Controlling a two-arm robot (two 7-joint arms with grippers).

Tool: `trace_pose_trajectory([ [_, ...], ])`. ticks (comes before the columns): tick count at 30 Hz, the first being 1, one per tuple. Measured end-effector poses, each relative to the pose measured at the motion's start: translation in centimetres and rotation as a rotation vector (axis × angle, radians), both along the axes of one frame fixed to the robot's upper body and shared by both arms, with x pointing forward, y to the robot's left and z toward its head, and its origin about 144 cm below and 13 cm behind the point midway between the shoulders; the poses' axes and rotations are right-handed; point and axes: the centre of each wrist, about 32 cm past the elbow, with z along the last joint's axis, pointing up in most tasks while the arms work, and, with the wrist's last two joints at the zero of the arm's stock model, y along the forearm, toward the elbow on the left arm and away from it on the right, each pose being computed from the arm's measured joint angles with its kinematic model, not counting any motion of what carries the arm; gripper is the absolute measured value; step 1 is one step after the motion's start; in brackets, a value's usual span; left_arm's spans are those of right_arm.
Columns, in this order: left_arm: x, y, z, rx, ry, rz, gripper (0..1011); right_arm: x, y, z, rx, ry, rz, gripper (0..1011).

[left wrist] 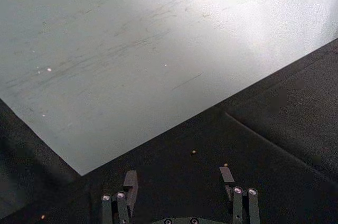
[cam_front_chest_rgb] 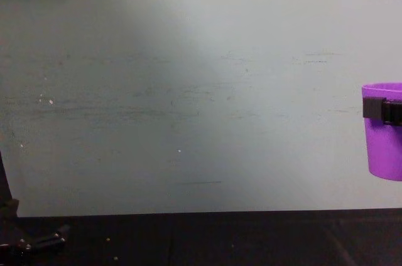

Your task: Pick up the cup and pour the mung beans from the cup into the bowl.

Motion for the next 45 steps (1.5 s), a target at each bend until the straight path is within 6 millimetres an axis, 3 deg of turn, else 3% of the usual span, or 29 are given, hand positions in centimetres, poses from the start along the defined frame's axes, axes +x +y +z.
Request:
trace_pose_trajectory([
  [45,0.0,0.0,0.0,0.0,0.0,0.0,1011,0.0,0.0,0.0,0.0,0.0,0.0,726],
])
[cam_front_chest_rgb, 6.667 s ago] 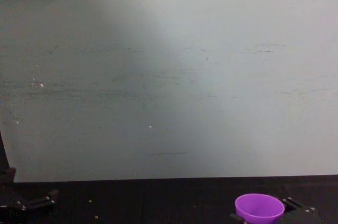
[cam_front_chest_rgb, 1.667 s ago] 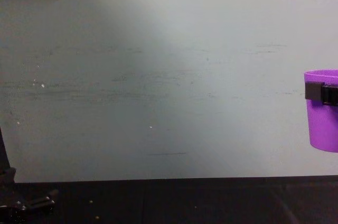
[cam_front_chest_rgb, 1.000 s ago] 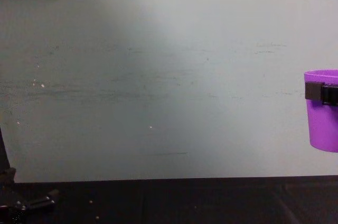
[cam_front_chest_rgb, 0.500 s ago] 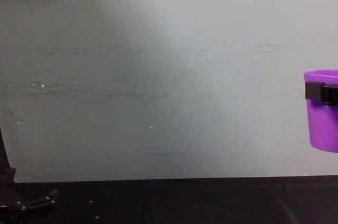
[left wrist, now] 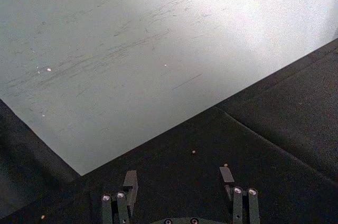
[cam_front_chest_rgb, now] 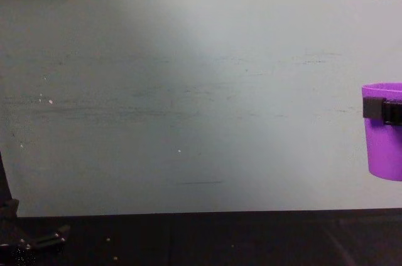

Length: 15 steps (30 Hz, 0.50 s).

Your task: Pick up the cup and pour the mung beans from the cup into the bowl.

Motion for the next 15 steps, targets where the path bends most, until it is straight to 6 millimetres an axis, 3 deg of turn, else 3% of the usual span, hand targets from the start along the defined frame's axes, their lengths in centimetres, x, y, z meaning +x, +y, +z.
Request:
trace_pose_trajectory([
  [15,0.0,0.0,0.0,0.0,0.0,0.0,1011,0.0,0.0,0.0,0.0,0.0,0.0,726],
])
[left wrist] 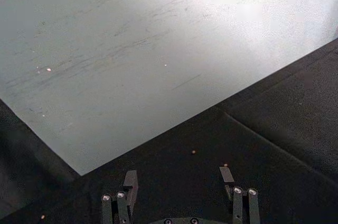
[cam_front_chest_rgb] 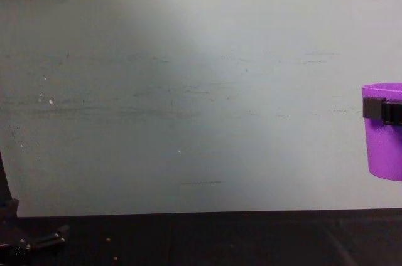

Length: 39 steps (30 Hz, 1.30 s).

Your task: Pick up the cup and pour the mung beans from the cup into the bowl.

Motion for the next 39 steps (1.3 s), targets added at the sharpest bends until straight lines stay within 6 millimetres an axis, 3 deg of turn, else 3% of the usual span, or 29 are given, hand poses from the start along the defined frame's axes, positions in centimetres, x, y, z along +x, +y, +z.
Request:
trace_pose_trajectory([
  [39,0.0,0.0,0.0,0.0,0.0,0.0,1011,0.0,0.0,0.0,0.0,0.0,0.0,726],
])
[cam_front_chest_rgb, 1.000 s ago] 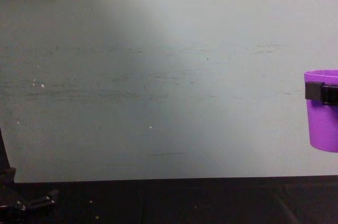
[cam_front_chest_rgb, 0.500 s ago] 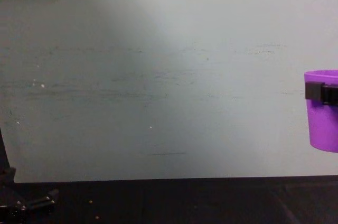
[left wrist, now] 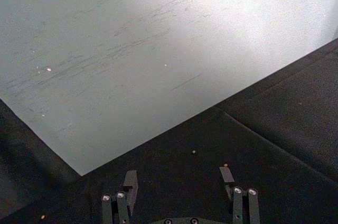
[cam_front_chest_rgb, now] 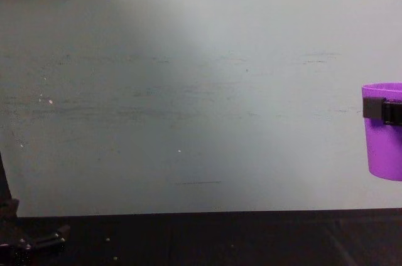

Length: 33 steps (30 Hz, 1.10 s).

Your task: Pick up the cup and pour the mung beans from the cup into the bowl.

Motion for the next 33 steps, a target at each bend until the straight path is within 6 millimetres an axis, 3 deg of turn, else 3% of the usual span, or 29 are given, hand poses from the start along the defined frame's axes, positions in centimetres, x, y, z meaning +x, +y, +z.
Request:
trace_pose_trajectory([
  [33,0.0,0.0,0.0,0.0,0.0,0.0,1011,0.0,0.0,0.0,0.0,0.0,0.0,726],
])
